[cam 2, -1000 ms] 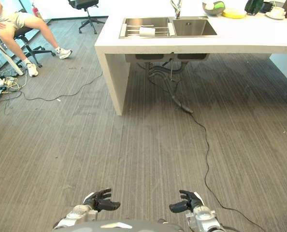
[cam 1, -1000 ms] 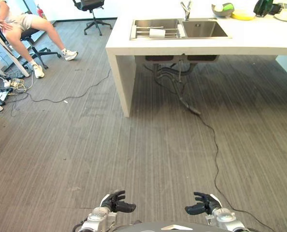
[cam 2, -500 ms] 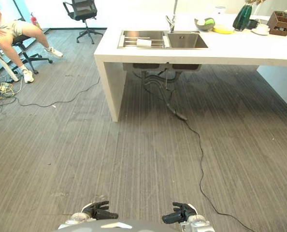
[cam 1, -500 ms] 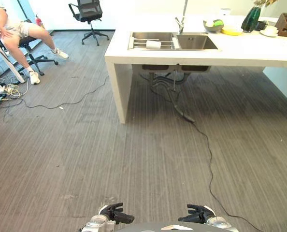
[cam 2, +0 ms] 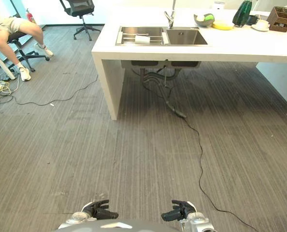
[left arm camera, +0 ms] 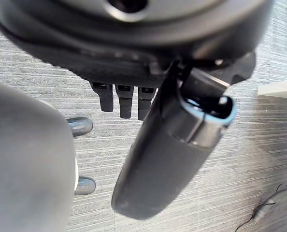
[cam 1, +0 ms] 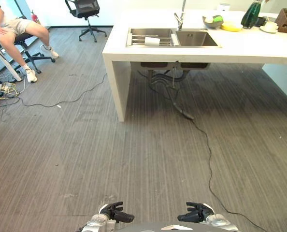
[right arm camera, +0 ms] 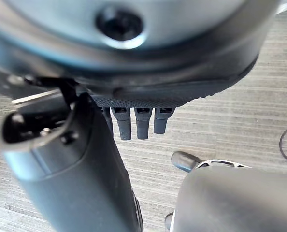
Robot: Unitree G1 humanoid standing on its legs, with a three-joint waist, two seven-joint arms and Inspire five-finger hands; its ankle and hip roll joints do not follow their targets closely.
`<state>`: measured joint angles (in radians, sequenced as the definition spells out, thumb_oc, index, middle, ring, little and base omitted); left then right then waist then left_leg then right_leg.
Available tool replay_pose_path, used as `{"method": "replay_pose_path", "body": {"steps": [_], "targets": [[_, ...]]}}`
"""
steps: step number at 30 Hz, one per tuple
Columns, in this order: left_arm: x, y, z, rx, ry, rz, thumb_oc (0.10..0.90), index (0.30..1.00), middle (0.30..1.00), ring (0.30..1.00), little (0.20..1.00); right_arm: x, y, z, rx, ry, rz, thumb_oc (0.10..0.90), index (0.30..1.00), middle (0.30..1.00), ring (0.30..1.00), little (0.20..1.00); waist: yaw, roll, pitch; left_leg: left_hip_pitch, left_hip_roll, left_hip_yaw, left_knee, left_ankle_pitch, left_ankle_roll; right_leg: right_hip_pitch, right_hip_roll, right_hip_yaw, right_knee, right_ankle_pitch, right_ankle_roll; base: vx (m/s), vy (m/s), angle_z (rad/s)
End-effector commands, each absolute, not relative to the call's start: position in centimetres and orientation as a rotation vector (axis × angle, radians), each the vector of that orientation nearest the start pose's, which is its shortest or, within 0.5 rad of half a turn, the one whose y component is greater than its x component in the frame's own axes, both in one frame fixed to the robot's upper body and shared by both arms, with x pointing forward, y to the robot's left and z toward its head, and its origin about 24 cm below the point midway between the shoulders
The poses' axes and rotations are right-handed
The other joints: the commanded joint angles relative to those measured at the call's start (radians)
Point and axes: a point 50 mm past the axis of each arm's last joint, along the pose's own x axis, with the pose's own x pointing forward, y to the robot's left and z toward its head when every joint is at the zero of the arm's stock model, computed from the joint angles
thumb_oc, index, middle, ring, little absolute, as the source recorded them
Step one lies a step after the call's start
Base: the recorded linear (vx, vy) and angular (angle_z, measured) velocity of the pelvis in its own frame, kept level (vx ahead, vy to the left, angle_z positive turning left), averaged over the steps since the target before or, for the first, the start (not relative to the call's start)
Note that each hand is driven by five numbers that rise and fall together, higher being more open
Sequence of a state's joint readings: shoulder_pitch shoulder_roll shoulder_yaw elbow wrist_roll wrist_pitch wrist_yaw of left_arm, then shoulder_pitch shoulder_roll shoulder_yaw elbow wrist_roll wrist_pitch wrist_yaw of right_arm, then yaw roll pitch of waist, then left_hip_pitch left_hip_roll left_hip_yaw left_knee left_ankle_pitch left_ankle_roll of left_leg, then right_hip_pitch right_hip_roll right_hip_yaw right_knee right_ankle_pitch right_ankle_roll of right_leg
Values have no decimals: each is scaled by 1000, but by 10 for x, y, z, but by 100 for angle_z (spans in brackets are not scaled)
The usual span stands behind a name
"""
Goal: Place the dishes in the dishwasher.
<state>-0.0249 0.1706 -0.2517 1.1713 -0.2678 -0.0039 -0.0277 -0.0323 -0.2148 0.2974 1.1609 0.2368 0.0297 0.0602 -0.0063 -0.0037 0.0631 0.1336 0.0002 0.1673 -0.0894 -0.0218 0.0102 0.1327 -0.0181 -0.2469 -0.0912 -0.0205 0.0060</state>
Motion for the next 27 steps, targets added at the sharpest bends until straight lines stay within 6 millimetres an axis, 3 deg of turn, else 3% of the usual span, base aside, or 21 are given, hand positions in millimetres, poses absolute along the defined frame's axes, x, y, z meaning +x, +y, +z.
{"method": "replay_pose_path", "body": {"steps": [1, 4, 5, 7, 9, 10, 12, 13, 15, 18, 20, 23, 24, 25, 26, 27], "targets": [[153, 180, -149, 47, 1027, -30, 800, 900, 900, 900, 900, 149, -205, -148, -156, 1080, 61, 800, 900, 900, 900, 900, 13, -37, 0, -5, -5, 38, 2, -53, -8, -22, -136, 21, 45, 51, 171, -19, 116, 1], [170, 177, -139, 34, 949, -45, 800, 900, 900, 900, 900, 160, -206, -143, -135, 1038, 41, 800, 900, 900, 900, 900, 19, -25, 18, -7, -14, 34, 2, -55, 15, -92, -154, 32, 200, 21, 177, -22, 140, -3], [180, 175, -132, 23, 903, -56, 800, 900, 900, 900, 900, 168, -208, -138, -118, 1001, 30, 800, 900, 900, 900, 900, 13, -16, 46, 3, -21, 28, 2, -57, 36, -158, -171, 45, 370, 38, 183, -11, 240, -5], [186, 176, -129, 38, 887, -65, 800, 900, 900, 900, 900, 172, -208, -135, -120, 981, 30, 800, 900, 900, 900, 900, -1, -14, 76, 26, -31, 23, 2, -73, 50, -242, -183, 71, 529, 82, 193, 58, 181, -7], [185, 178, -129, 44, 894, -56, 800, 900, 900, 900, 900, 170, -208, -136, -116, 983, 29, 800, 900, 900, 900, 900, -7, -13, 84, 41, -29, 17, 2, -84, 51, -273, -176, 85, 567, 90, 189, 168, 39, 12], [184, 182, -130, 33, 898, -25, 800, 900, 900, 900, 900, 167, -207, -136, -103, 981, 26, 800, 900, 900, 900, 900, -19, -13, 91, 77, -32, 10, 2, -110, 42, -325, -149, 88, 515, 85, 173, 305, -30, 13], [187, 181, -127, 19, 877, -21, 800, 900, 900, 900, 900, 167, -207, -135, -99, 972, 27, 800, 900, 900, 900, 900, -25, -13, 93, 87, -31, -1, 2, -118, 37, -329, -136, 85, 458, 81, 169, 370, -83, 5], [196, 180, -121, 13, 832, -28, 800, 900, 900, 900, 900, 172, -209, -131, -93, 937, 12, 800, 900, 900, 900, 900, -50, -18, 104, 122, -34, -35, 2, -152, 17, -384, -132, 61, 221, 133, 187, 477, -152, 9], [200, 181, -119, 32, 821, -37, 800, 900, 900, 900, 900, 172, -210, -131, -97, 942, 15, 800, 900, 900, 900, 900, -67, -20, 106, 166, -29, -48, 2, -191, 3, -410, -138, 1, 81, 185, 209, 481, -137, 17], [197, 185, -120, 37, 829, -28, 800, 900, 900, 900, 900, 168, -211, -134, -112, 964, 27, 800, 900, 900, 900, 900, -69, -14, 97, 217, -22, -58, 2, -229, -7, -424, -146, -70, 29, 213, 223, 459, -123, 26], [195, 186, -119, 45, 818, -37, 800, 900, 900, 900, 900, 161, -214, -136, -125, 985, 35, 800, 900, 900, 900, 900, -63, -7, 79, 253, -6, -74, 2, -250, -16, -392, -138, -104, 25, 219, 212, 520, -167, 4], [201, 183, -112, 11, 770, -27, 800, 900, 900, 900, 900, 155, -221, -138, -116, 1005, 5, 800, 900, 900, 900, 900, -63, 18, 65, 212, 62, -87, 151, -125, -63, -342, -84, -87, 42, 202, 163, 349, -210, 31], [201, 184, -112, 12, 770, -26, 800, 900, 900, 900, 900, 155, -221, -138, -116, 1005, 6, 800, 900, 900, 900, 900, -66, 15, 63, 208, 59, -90, 151, -123, -62, -345, -88, -87, 42, 203, 163, 546, -417, 91], [220, 182, -92, -9, 649, -20, 800, 900, 900, 900, 900, 143, -230, -143, -86, 1053, -71, 800, 900, 900, 900, 900, -39, 15, 71, 12, 96, -113, 546, 107, -119, -244, -54, -98, 13, 158, 100, 371, -312, 82], [220, 183, -92, -8, 649, -19, 800, 900, 900, 900, 900, 144, -230, -143, -85, 1053, -70, 800, 900, 900, 900, 900, -44, 10, 67, 4, 91, -118, 546, 110, -118, -249, -60, -101, 13, 159, 100, 542, -419, 62], [233, 182, -75, -20, 561, -27, 800, 900, 900, 900, 900, 140, -235, -144, -71, 1059, -102, 800, 900, 900, 900, 900, -28, 9, 80, -40, 100, -124, 685, 175, -131, -208, -45, -100, 4, 136, 71, 247, -202, 4]]}}
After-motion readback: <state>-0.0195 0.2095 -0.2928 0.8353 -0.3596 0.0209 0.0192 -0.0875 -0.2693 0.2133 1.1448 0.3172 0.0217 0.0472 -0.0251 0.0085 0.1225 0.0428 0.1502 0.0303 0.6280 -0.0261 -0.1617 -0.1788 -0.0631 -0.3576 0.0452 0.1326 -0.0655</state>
